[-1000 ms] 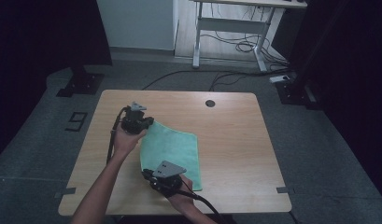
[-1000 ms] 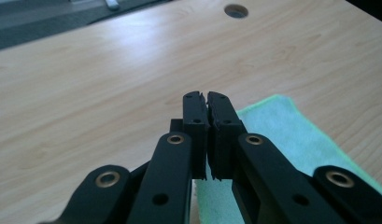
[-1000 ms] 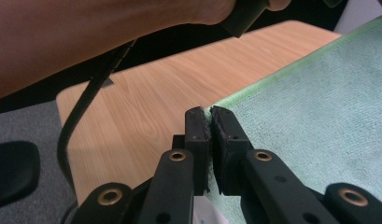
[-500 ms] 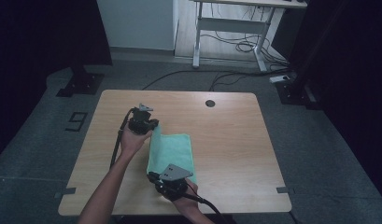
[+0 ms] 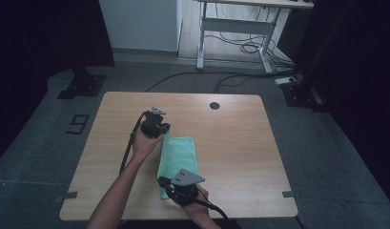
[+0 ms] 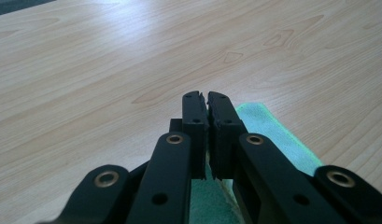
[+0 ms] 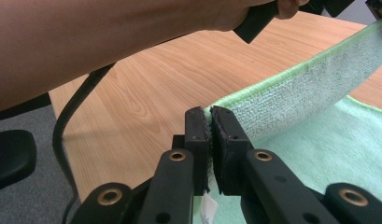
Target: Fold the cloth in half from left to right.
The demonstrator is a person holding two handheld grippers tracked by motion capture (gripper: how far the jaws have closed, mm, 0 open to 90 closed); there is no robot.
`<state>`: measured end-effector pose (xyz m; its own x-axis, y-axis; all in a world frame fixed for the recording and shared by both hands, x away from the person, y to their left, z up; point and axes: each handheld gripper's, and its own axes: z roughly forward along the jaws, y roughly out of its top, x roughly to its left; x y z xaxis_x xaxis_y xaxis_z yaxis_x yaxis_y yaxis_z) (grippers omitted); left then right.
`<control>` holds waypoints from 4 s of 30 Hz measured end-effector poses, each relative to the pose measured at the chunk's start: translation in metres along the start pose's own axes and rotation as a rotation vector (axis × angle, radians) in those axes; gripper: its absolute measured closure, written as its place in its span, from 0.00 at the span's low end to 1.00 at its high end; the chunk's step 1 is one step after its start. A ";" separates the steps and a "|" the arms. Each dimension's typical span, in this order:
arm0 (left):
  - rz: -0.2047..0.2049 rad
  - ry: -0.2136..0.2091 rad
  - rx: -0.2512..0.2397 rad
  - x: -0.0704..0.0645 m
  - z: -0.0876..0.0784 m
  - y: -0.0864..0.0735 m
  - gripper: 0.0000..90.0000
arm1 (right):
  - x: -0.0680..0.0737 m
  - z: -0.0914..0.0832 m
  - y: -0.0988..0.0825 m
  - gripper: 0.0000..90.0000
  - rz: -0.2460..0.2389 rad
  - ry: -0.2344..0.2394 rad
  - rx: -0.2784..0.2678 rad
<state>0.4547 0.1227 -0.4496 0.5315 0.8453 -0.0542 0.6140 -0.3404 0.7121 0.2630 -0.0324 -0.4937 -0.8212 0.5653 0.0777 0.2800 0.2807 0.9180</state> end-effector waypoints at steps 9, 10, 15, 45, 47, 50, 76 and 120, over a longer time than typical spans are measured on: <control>0.015 -0.007 0.007 -0.011 0.013 0.005 0.96 | -0.012 -0.011 -0.008 0.94 0.022 -0.023 0.002; 0.016 -0.007 0.008 -0.012 0.014 0.005 0.96 | -0.013 -0.012 -0.008 0.94 0.024 -0.025 0.001; 0.017 -0.015 0.014 -0.016 0.021 0.006 0.95 | -0.019 -0.017 -0.012 0.94 0.040 -0.033 0.001; 0.017 -0.033 0.060 -0.029 0.060 0.004 0.95 | -0.044 -0.028 -0.036 0.94 0.088 -0.082 0.048; 0.019 -0.034 0.060 -0.031 0.061 0.005 0.95 | -0.044 -0.029 -0.037 0.94 0.090 -0.084 0.049; 0.019 -0.038 0.059 -0.032 0.063 0.005 0.95 | -0.044 -0.031 -0.037 0.94 0.091 -0.088 0.046; 0.009 -0.035 0.063 -0.032 0.072 0.003 0.95 | -0.053 -0.035 -0.048 0.93 0.119 -0.118 0.069; 0.036 -0.032 0.092 -0.052 0.098 0.006 0.94 | -0.066 -0.039 -0.070 0.93 0.160 -0.167 0.140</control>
<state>0.4880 0.0364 -0.5116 0.5717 0.8187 -0.0535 0.6444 -0.4077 0.6469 0.2784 -0.1191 -0.5478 -0.6709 0.7280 0.1412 0.4750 0.2758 0.8356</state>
